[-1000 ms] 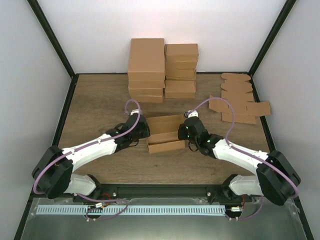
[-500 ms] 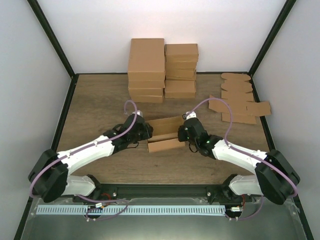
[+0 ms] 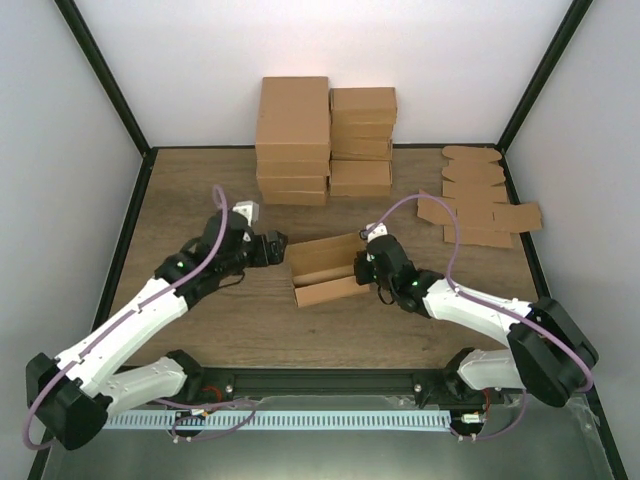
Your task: Fold the paper box
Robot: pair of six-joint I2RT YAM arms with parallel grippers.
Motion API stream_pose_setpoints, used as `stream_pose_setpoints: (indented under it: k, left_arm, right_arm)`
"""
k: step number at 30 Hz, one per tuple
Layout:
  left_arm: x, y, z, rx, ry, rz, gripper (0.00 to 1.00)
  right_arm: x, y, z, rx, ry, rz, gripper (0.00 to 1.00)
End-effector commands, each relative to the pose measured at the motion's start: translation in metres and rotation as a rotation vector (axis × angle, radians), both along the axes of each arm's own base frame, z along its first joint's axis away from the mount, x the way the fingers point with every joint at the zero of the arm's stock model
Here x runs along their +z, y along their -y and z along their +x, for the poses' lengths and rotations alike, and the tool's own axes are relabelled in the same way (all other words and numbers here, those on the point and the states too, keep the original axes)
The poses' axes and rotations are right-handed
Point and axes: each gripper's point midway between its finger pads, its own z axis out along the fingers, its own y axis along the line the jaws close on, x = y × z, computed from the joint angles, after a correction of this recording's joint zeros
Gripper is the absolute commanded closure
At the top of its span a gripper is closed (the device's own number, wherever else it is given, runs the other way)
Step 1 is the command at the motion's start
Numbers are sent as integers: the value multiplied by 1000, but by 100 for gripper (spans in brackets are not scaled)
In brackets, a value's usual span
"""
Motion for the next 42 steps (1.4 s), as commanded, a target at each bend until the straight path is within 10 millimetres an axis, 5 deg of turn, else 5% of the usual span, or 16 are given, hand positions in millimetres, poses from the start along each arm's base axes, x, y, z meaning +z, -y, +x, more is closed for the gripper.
stream_pose_setpoints:
  k: [1,10,19,23,42]
  left_arm:
    - [38,15,3,-247,142,133,11]
    - [2,67,24,-519,108,203,19]
    - [-17,91,24,-702,86,300,29]
    - [-23,97,25,-723,82,328,42]
    - [-63,100,16,-750,23,519,63]
  right_arm:
    - [8,-10,0,62,35,-13,98]
    - [3,-14,-2,96,28,-27,98]
    - [6,-18,-1,126,34,-38,98]
    - [6,-20,-1,131,30,-45,98]
    - [7,-22,3,135,32,-57,97]
